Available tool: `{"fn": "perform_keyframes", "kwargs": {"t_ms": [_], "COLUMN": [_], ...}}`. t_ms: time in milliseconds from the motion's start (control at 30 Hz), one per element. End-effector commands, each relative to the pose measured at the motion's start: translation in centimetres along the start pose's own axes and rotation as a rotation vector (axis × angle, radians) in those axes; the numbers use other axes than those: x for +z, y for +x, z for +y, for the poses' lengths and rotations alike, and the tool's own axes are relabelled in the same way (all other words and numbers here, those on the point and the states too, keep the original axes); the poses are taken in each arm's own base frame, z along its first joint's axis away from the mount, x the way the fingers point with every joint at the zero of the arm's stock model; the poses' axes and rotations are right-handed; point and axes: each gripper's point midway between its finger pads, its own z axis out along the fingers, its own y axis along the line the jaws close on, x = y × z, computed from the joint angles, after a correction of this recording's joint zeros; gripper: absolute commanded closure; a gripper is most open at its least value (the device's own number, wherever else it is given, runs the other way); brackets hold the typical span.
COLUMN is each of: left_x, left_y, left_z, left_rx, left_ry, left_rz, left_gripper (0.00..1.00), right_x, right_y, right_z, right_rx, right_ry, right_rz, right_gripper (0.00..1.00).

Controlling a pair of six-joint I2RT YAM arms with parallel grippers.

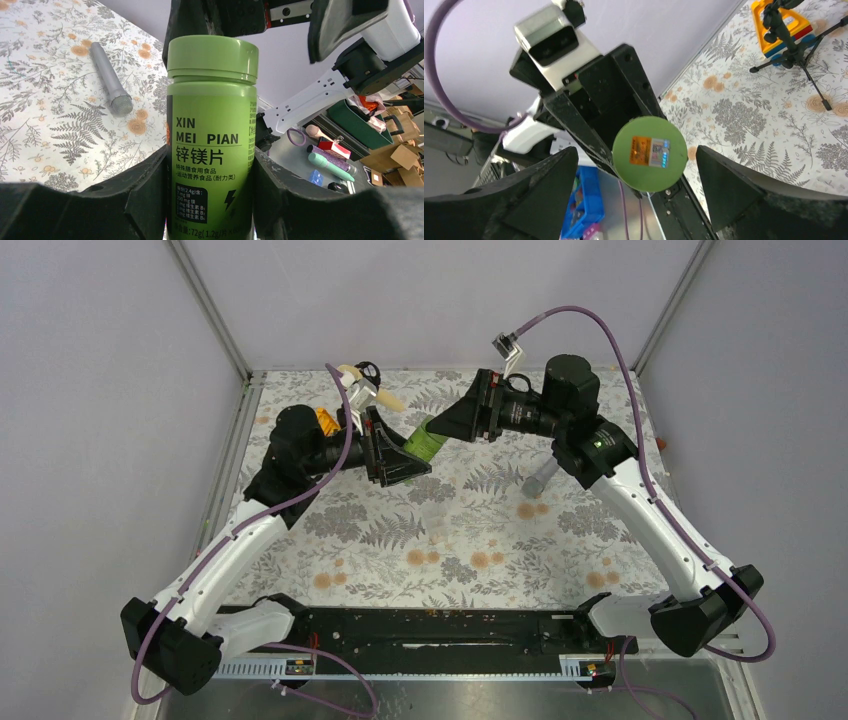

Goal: Sort the pills into containers

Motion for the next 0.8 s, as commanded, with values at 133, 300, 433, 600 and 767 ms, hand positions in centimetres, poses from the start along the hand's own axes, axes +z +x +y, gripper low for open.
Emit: {"fn": "perform_keyframes", "kwargs": {"t_ms": [133, 300, 433, 600, 767], "left_x": [0.0, 0.2, 0.3, 0.6, 0.9], "left_y": [-1.8, -2.0, -1.8, -2.0, -2.2], "left_z": [-0.6, 0.4, 0.7, 0.1, -0.4], "left_rx": [0.089, 0.079, 0.066, 0.037, 0.007], "left_ry": [0.019, -0.027, -0.036, 0.006, 0.038], "left_rz": [-0.053, -0.067, -0.063, -0.056, -0.029], "left_gripper": [1.00, 1.00, 1.00, 1.00, 1.00], "right_x": [1.3, 1.1, 1.1, 0.3, -2.2], "right_y": [-1.2, -1.5, -1.7, -1.0, 0.6], "right_z": [-0.1, -0.4, 1.0, 3.2, 4.1], "right_rx": [0.097, 0.113, 0.058, -0.174, -0.327], "right_ry": [0.188, 0.224, 0.154, -0.025, -0.272], "right_rz": [-0.126, -0.165, -0.160, -0.121, -0.015], "right_gripper": [0.04, 0.32, 0.51, 0.59, 0.53]}}
